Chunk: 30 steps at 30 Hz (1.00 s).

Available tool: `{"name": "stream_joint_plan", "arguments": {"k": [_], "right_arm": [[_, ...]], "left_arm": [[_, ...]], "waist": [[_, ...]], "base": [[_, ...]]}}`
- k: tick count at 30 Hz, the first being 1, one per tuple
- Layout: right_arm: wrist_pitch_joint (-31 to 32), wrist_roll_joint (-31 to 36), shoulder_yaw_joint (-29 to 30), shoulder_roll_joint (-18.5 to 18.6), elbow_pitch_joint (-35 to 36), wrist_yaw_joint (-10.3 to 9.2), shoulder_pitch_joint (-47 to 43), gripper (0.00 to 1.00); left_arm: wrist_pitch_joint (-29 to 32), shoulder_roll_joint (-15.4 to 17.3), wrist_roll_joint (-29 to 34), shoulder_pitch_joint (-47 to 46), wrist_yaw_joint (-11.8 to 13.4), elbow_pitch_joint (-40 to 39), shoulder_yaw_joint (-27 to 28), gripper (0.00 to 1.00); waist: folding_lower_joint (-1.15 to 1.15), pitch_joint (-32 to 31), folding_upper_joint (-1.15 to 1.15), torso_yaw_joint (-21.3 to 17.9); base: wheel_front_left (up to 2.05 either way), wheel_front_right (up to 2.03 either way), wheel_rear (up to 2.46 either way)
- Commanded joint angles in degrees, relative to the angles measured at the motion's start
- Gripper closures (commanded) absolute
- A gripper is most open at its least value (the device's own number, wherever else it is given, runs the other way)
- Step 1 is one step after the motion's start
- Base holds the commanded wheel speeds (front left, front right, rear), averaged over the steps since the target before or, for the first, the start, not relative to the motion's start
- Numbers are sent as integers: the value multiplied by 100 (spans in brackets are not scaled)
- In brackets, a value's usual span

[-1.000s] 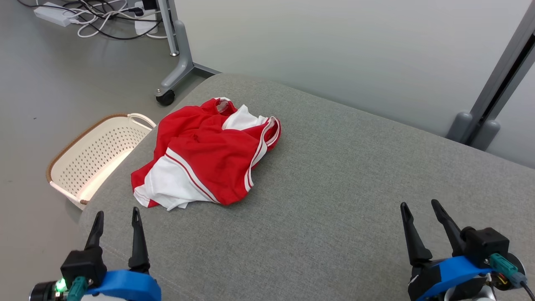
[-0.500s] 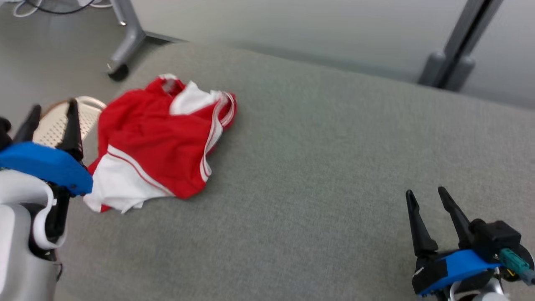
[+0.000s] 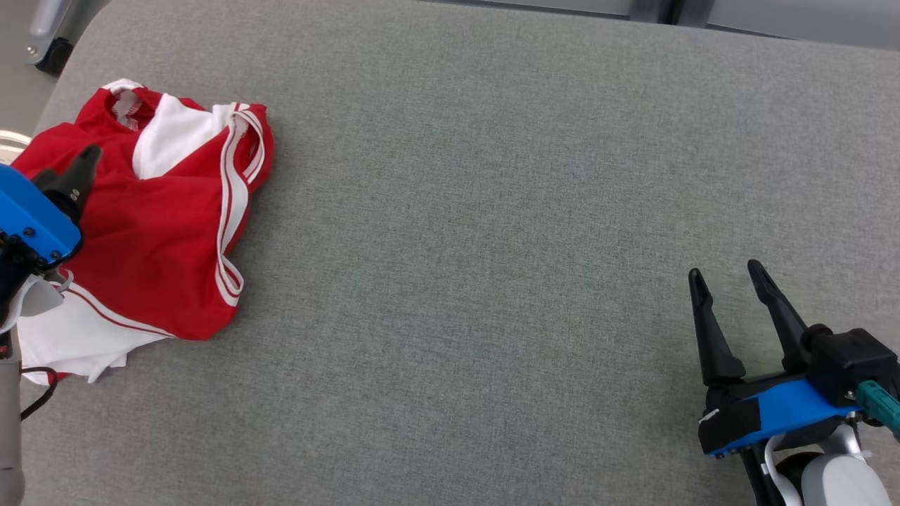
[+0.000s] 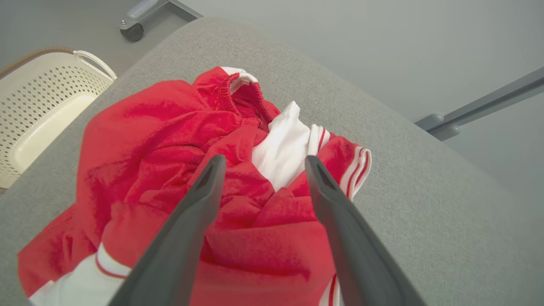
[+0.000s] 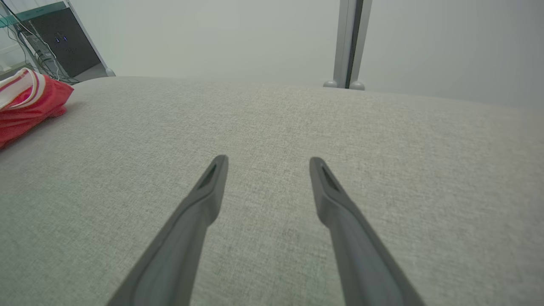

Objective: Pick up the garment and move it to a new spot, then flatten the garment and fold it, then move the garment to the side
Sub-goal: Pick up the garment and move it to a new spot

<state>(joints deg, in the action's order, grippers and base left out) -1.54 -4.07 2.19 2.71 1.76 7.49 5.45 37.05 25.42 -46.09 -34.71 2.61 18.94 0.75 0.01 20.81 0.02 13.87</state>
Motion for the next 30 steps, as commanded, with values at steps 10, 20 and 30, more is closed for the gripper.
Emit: {"name": "stream_joint_plan", "arguments": {"k": [10,20,30], "right_arm": [[21,-43,-76,31,133,2,152,0],[-26,-137,-32,31,-17,1,105,0],[-241,-459,-118,32,-398,1,-88,0]], "left_arm": [[1411,458,463,164,493,-52,-734,0],[1761,616,662,368,290,-95,-1197,100],[1198,820,794,-223,17,-740,-1046,100]], "waist": [[-1,234,-2,-188],[-1,104,-2,-225],[-1,-620,-2,-82]], "base": [[0,0,0],[0,0,0],[0,0,0]]}}
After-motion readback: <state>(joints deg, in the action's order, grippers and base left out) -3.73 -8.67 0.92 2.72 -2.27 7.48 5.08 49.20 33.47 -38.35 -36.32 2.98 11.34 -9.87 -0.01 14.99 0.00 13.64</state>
